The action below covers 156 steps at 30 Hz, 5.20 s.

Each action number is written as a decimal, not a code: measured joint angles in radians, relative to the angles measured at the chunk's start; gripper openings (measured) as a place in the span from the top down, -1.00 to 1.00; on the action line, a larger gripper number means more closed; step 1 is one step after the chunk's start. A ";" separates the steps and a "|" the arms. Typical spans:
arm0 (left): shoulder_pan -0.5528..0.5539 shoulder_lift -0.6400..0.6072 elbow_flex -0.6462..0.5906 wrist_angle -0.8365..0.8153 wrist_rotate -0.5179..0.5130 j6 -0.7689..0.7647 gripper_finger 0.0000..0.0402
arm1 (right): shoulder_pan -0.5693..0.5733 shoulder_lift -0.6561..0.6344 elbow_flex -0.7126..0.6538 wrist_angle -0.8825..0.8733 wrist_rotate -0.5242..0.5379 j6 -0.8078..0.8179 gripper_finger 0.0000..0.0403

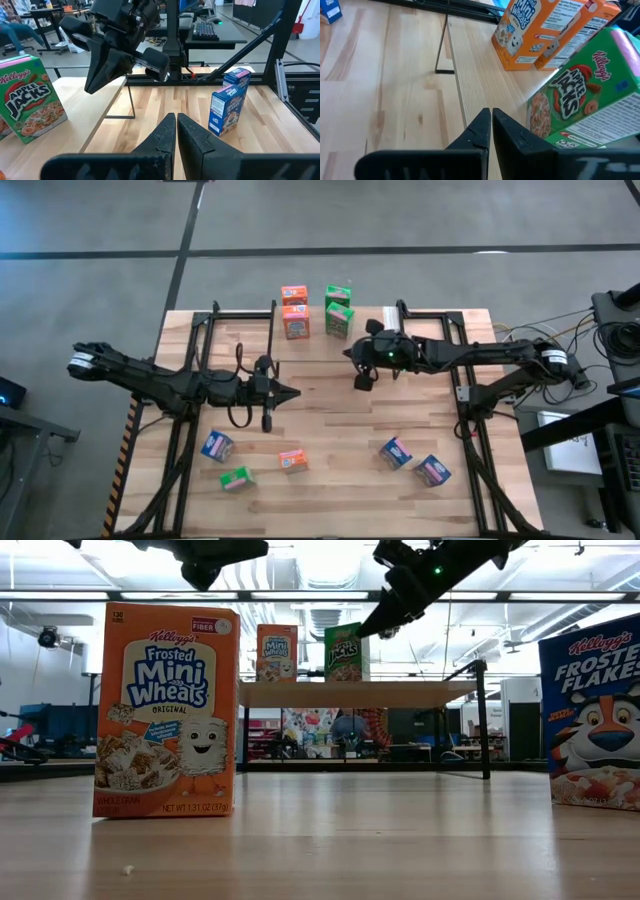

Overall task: Stack cereal on shelf
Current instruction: Put the right green cereal box aligned with the other green cereal box on the shelf

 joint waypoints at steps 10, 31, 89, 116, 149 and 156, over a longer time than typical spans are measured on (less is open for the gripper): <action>0.000 0.000 0.000 0.002 0.000 0.001 1.00 | -0.001 0.002 -0.001 -0.010 0.014 -0.006 0.96; 0.000 0.000 0.000 0.022 -0.001 0.023 1.00 | -0.261 -0.004 0.027 -0.070 -0.058 -0.035 0.96; 0.000 -0.029 0.002 -0.014 -0.003 0.155 1.00 | -0.262 0.205 0.454 -0.369 -0.127 0.073 -0.31; 0.000 -0.029 0.002 -0.014 0.003 0.145 1.00 | -0.271 0.201 0.454 -0.373 -0.209 -0.264 0.06; -0.003 -0.035 0.003 -0.018 0.132 0.142 1.00 | -0.221 0.121 0.561 -0.559 -0.215 -0.122 -0.04; -0.003 -0.035 0.003 -0.021 0.132 0.161 1.00 | -0.166 0.131 0.469 -0.598 -0.258 -0.087 0.37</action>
